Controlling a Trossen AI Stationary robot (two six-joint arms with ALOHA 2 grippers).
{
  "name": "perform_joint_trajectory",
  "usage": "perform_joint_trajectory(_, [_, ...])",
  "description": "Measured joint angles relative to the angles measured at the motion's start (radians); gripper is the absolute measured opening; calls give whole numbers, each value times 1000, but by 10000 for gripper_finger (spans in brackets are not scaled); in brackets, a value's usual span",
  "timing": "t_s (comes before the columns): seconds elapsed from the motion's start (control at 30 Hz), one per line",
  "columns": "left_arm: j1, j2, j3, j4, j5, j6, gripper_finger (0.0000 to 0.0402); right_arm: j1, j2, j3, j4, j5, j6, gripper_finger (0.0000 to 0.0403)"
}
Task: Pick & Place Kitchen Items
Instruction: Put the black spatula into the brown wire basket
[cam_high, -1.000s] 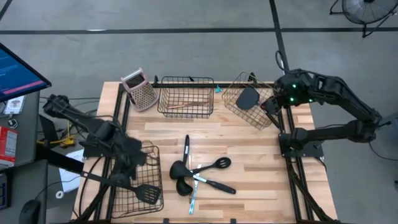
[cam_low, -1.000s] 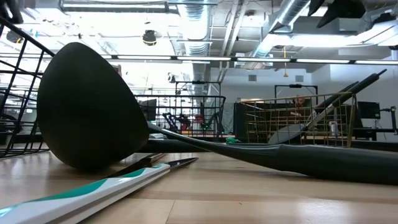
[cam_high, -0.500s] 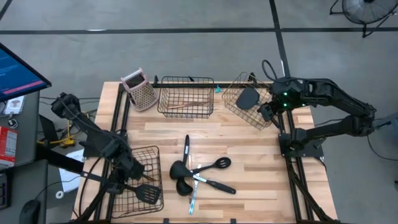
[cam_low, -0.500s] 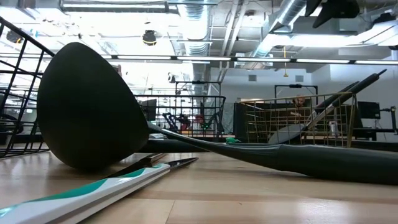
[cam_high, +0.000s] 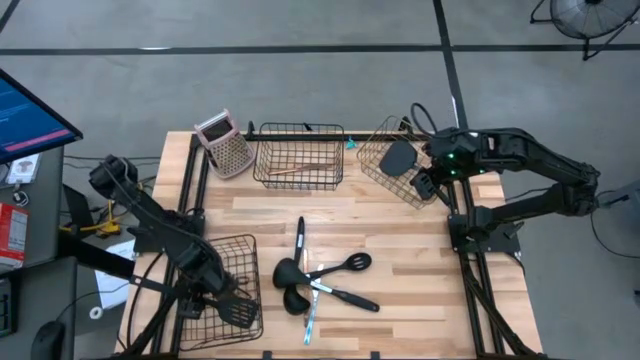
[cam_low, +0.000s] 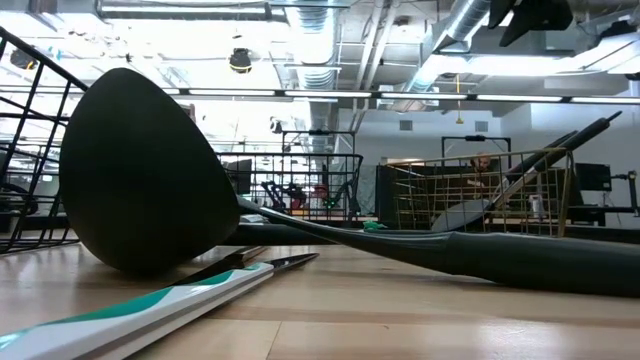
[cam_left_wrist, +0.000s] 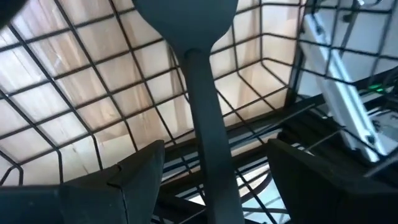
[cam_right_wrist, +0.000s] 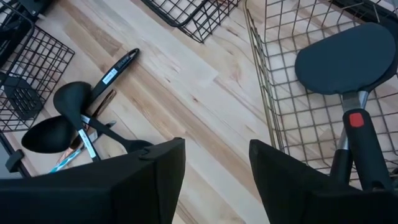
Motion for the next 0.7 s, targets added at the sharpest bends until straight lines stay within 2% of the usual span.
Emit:
perform_joint_trajectory(0.2, [-24, 63, 0, -7, -30, -6, 267, 0, -13, 0, 0, 6, -1, 171])
perform_joint_trajectory(0.27, [-24, 84, 0, -17, -29, -5, 254, -1, -14, 0, 0, 13, -1, 168])
perform_joint_trajectory(0.37, [-24, 110, 0, -22, -29, -5, 213, -1, -20, 0, 0, 26, -1, 166])
perform_joint_trajectory(0.7, [-21, 122, 0, -29, -14, -9, 36, -1, -21, 0, 0, 26, -3, 162])
